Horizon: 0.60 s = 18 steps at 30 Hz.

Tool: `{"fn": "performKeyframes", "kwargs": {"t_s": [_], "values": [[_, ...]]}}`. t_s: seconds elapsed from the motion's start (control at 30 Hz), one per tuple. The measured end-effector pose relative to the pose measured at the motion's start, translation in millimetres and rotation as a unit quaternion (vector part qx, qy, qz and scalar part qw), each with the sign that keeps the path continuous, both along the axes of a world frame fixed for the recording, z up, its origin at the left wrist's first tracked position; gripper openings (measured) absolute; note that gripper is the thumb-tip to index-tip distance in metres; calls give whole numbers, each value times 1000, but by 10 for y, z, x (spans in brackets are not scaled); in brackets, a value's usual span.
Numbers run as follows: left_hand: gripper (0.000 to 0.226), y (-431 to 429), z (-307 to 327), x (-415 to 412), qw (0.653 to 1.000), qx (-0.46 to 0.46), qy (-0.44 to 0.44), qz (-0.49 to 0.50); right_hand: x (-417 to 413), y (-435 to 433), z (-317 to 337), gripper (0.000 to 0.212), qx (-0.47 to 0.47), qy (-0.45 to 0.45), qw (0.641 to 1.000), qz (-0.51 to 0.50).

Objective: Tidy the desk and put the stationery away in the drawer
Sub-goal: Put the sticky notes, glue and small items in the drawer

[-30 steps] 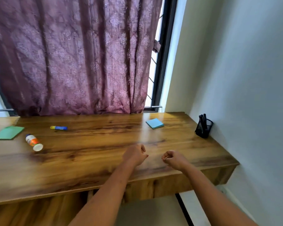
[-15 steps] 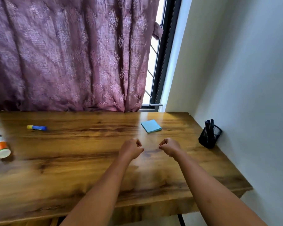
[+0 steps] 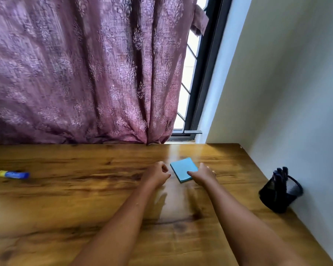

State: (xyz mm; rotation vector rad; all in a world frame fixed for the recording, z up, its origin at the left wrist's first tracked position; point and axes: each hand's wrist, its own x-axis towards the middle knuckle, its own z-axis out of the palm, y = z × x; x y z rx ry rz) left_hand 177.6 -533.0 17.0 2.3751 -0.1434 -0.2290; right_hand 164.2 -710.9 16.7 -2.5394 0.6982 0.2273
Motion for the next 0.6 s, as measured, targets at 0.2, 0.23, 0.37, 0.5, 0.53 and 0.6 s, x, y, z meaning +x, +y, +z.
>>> {"fn": "performKeyframes", "kwargs": {"t_s": [0.2,0.23,0.37,0.5,0.53,0.6], "values": [[20,45,-156,95,999,17,20,30,211,102,-151,100,-55,21,998,30],[20,58,-175,97,999,22,26,40,230,125,-170,100,-71,21,997,35],[27,23,-211,81,996,4,58,67,337,101,-195,91,0,30,999,-12],[39,-110,-238,8,975,-135,138,114,381,56,-172,58,126,7,991,-46],[42,-144,-228,-15,958,-191,169,133,382,69,-163,48,165,-5,985,-56],[48,-200,-205,-47,922,-279,208,170,378,99,-110,34,243,-28,967,-72]]}}
